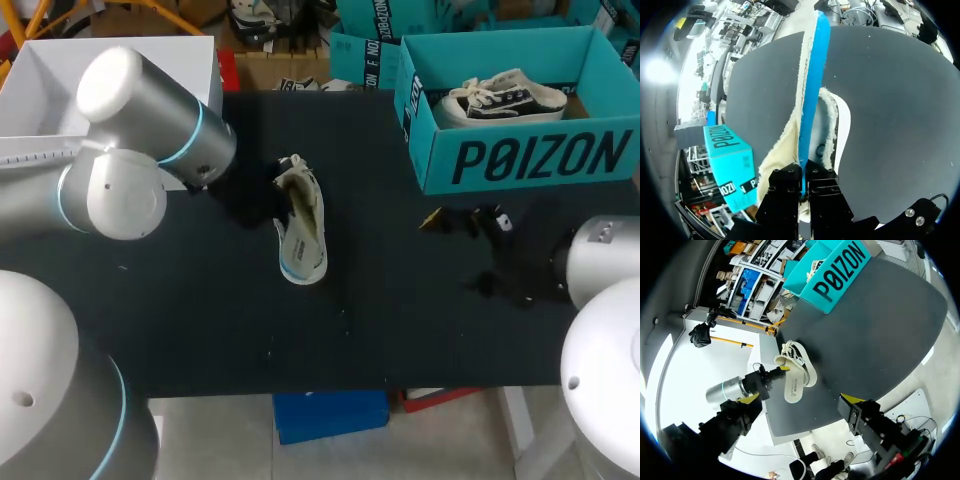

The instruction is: Take the shoe out of the shoebox, open the shoe tongue, remove and reinsert the insole, then place the shoe into the shoebox

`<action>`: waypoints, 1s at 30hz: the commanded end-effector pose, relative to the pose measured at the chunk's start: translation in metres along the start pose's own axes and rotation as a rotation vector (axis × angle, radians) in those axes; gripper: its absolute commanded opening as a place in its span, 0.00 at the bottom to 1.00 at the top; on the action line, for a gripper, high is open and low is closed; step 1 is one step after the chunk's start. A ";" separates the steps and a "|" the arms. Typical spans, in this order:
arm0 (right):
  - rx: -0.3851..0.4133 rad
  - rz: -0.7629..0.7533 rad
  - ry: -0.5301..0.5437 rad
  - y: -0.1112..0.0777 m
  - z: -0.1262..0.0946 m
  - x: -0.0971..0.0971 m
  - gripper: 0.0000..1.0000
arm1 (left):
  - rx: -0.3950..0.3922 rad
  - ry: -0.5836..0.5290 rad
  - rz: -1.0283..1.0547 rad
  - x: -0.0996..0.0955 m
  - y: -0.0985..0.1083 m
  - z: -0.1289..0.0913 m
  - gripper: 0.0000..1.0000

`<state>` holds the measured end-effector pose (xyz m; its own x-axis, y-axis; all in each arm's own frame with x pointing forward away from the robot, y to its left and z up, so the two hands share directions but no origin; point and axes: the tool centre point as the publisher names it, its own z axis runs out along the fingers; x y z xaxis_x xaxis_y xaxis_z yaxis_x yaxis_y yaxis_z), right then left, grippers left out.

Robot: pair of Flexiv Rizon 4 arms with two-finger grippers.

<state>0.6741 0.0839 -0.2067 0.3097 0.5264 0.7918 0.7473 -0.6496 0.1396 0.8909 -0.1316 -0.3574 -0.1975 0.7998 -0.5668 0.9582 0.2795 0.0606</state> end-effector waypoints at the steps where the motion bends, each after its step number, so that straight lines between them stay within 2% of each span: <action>1: 0.036 0.013 0.013 0.001 -0.007 -0.007 1.00 | -0.010 0.003 0.006 0.002 0.005 0.008 0.00; 12: 0.036 0.013 0.013 0.001 -0.007 -0.007 1.00 | -0.040 0.010 0.009 -0.006 0.024 0.013 0.00; 21: 0.036 0.013 0.013 0.001 -0.007 -0.007 1.00 | -0.070 0.034 0.018 -0.001 0.037 0.021 0.00; 30: 0.036 0.013 0.013 0.001 -0.007 -0.007 1.00 | -0.137 0.029 0.012 -0.003 0.049 0.021 0.00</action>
<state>0.6740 0.0836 -0.2063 0.3098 0.5271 0.7913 0.7472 -0.6496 0.1401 0.9415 -0.1295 -0.3664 -0.1915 0.8172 -0.5436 0.9292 0.3294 0.1679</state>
